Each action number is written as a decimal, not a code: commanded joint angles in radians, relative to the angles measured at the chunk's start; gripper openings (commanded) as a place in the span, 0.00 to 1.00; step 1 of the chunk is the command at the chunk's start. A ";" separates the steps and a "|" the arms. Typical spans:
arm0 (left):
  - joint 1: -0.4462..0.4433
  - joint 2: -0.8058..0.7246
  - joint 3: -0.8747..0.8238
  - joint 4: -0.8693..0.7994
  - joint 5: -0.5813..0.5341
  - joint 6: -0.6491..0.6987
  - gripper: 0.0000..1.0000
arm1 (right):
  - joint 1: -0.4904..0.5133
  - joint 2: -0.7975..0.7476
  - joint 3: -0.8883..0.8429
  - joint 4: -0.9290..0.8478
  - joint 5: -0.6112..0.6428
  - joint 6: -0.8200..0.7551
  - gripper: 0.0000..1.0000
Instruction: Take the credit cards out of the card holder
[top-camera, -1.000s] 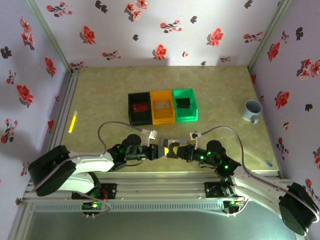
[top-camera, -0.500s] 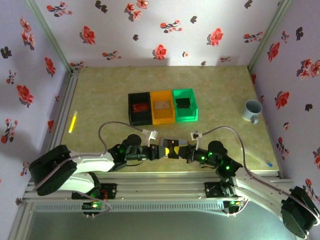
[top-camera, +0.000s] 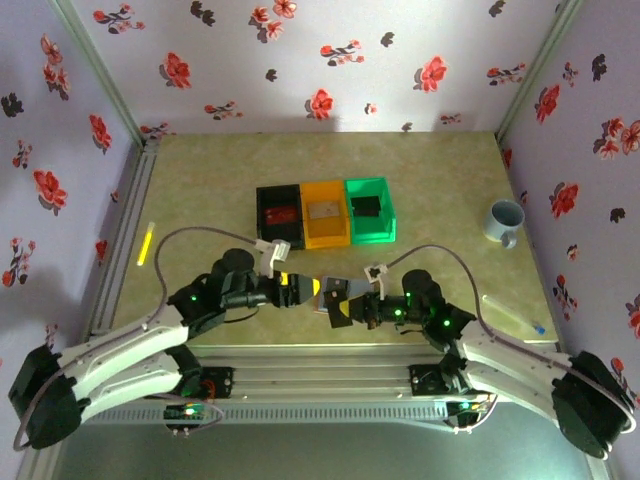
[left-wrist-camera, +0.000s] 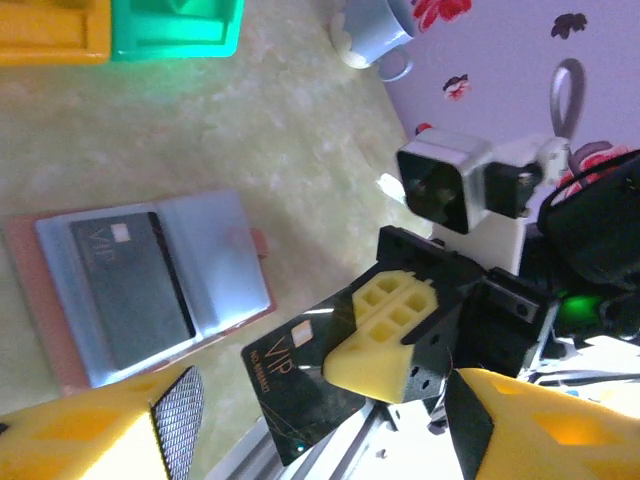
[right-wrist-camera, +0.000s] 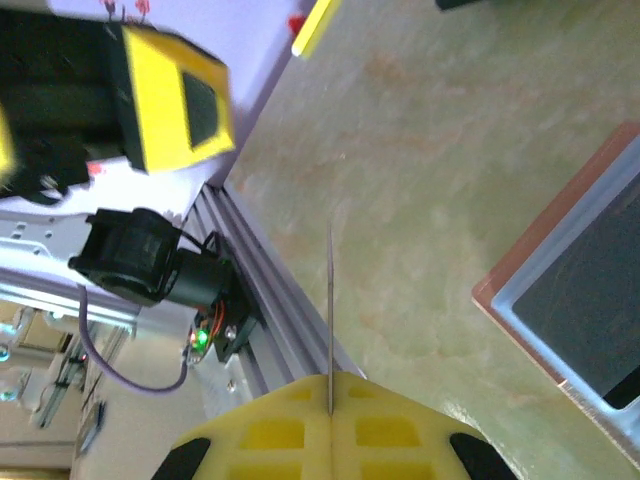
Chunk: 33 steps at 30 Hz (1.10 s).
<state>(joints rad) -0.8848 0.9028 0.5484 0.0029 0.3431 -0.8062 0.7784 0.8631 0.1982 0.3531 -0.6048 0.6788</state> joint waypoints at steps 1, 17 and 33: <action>0.018 -0.011 0.089 -0.325 0.051 0.143 0.71 | 0.015 0.079 0.050 0.095 -0.119 -0.020 0.00; 0.018 0.162 0.154 -0.385 0.242 0.231 0.68 | 0.148 0.247 0.150 0.092 -0.176 -0.111 0.00; -0.005 0.159 0.124 -0.317 0.336 0.202 0.42 | 0.151 0.251 0.141 0.144 -0.248 -0.103 0.00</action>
<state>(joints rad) -0.8791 1.0618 0.6762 -0.3363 0.6407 -0.6029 0.9230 1.1114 0.3267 0.4492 -0.8120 0.5831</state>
